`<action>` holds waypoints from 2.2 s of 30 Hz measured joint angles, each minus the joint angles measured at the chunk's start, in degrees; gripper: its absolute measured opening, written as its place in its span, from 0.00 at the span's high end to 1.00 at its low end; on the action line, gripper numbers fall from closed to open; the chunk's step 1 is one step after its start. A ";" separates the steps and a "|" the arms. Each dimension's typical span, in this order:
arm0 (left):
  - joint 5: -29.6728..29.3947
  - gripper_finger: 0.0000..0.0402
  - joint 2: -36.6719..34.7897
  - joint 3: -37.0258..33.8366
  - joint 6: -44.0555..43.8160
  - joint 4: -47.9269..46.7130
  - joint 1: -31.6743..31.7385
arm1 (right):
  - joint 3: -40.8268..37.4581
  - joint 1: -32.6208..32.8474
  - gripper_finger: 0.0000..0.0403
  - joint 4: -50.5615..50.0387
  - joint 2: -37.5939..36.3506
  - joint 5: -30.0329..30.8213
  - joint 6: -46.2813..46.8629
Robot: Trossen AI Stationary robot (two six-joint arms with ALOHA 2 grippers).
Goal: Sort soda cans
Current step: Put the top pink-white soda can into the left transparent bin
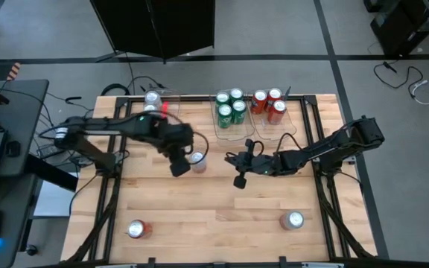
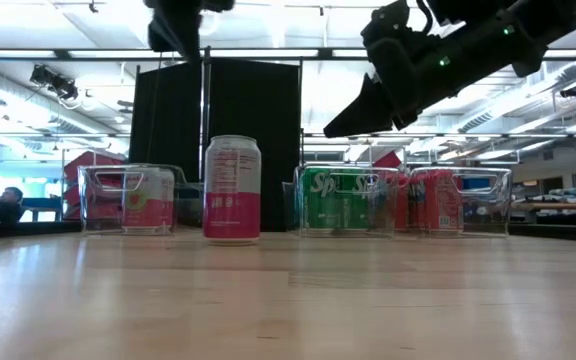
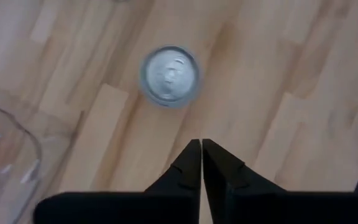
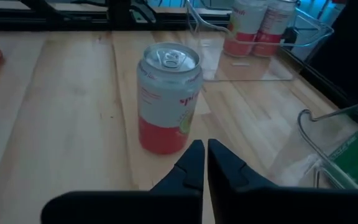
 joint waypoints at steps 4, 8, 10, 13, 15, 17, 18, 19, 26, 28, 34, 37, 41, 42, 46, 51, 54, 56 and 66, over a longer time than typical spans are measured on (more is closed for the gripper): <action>0.58 0.89 6.32 7.49 6.43 -6.37 0.78 | 0.00 0.06 0.96 -0.10 -0.02 -0.02 -0.65; 0.61 0.77 11.68 12.30 16.72 -10.31 0.25 | 0.00 0.05 0.92 -0.12 0.00 -0.02 -2.05; 0.59 0.70 13.87 13.64 20.10 -11.35 -0.37 | 0.00 0.04 0.90 -0.10 0.00 -0.02 -2.39; -0.11 0.59 16.23 14.43 23.11 -11.47 -1.49 | 0.00 0.01 0.87 -0.10 0.00 -0.02 -2.39; -2.92 0.52 17.51 14.47 24.15 -11.43 -2.04 | 0.00 0.01 0.85 -0.08 0.00 -0.02 -2.39; -6.74 0.46 18.63 14.47 24.08 -11.40 -2.38 | 0.00 0.01 0.83 -0.10 0.00 -0.02 -2.39; -8.13 0.43 19.03 14.47 24.08 -11.36 -2.57 | 0.00 0.01 0.83 -0.10 0.00 -0.02 -2.39; -8.75 0.40 19.48 14.47 24.08 -11.36 -2.61 | 0.00 0.01 0.82 -0.11 0.00 -0.04 -2.41; -7.54 0.29 20.36 14.47 27.21 -10.82 -2.61 | 0.00 0.01 0.81 -0.13 0.00 -0.80 -2.53; -8.35 0.29 20.36 14.47 26.57 -10.03 -2.44 | 0.00 0.01 0.81 -0.12 0.00 -1.46 -2.57; -11.51 0.32 20.36 14.48 17.24 -4.53 -2.41 | 0.00 0.01 0.81 -0.12 0.02 -1.60 -2.59; -7.06 0.35 20.35 14.47 16.24 -4.70 -2.39 | 0.00 0.01 0.80 -0.12 0.02 -1.60 -2.59; -3.72 0.37 20.35 14.47 18.11 -4.73 -2.66 | 0.00 0.01 0.80 -0.12 0.02 -1.60 -2.59; -3.65 0.37 20.35 14.47 19.04 -4.77 -2.82 | 0.00 0.01 0.80 -0.12 0.02 -1.62 -2.61; -3.56 0.34 20.35 14.38 20.83 -4.67 -3.03 | 0.00 0.01 0.80 -0.12 0.02 -1.62 -2.61; -3.33 0.28 20.34 13.77 22.61 -4.87 -2.06 | 0.00 0.01 0.80 -0.12 0.02 -1.64 -2.61; -2.84 0.25 20.35 13.77 22.84 -4.88 -0.71 | 0.00 0.01 0.80 -0.12 0.02 -2.14 -2.61; -2.67 0.23 20.33 13.76 23.59 -4.89 0.32 | 0.00 -0.01 0.80 -0.12 0.04 -2.66 -2.61; 2.20 0.20 20.35 13.72 28.73 -3.25 3.80 | 0.00 0.00 0.80 -0.12 0.04 -3.54 -3.00</action>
